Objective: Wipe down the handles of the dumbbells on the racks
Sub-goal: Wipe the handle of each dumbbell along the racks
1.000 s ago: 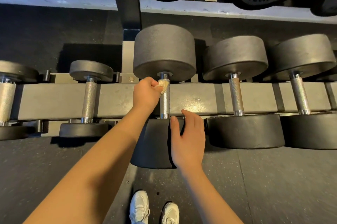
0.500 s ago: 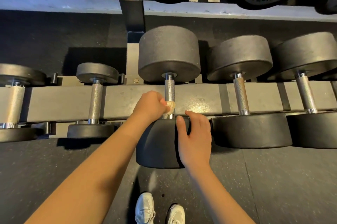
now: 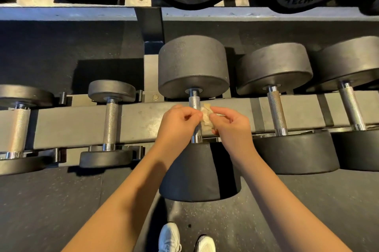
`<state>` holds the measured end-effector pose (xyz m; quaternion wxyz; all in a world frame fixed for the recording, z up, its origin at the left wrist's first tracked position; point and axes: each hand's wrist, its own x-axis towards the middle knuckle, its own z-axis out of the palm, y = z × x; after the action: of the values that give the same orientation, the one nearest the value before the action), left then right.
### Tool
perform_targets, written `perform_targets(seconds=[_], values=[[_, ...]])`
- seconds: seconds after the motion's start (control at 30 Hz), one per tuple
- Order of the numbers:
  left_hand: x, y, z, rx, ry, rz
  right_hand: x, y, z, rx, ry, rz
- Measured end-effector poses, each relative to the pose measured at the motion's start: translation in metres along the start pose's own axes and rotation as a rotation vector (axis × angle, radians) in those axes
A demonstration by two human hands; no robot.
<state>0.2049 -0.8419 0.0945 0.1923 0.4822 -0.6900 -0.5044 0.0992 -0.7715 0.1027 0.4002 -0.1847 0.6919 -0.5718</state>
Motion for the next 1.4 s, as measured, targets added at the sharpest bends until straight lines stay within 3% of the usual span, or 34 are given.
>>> perform_targets(seconds=[0.17, 0.43, 1.0, 1.23, 1.4], values=[[0.018, 0.007, -0.027, 0.286, 0.234, 0.317, 0.020, 0.014, -0.006, -0.264, 0.122, 0.007], [0.039, -0.008, -0.031, 0.416, 0.180, 0.305, 0.035, 0.024, 0.009, -0.605, 0.031, -0.012], [0.037, -0.006, -0.033, 0.400, 0.169, 0.283, 0.085, 0.014, 0.036, -0.508, 0.101, -0.123], [0.036, -0.005, -0.033, 0.392, 0.174, 0.283, 0.059, 0.024, 0.020, -0.729, -0.060, -0.069], [0.036, -0.003, -0.034, 0.381, 0.166, 0.272, 0.066, 0.019, 0.024, -0.705, 0.007, -0.052]])
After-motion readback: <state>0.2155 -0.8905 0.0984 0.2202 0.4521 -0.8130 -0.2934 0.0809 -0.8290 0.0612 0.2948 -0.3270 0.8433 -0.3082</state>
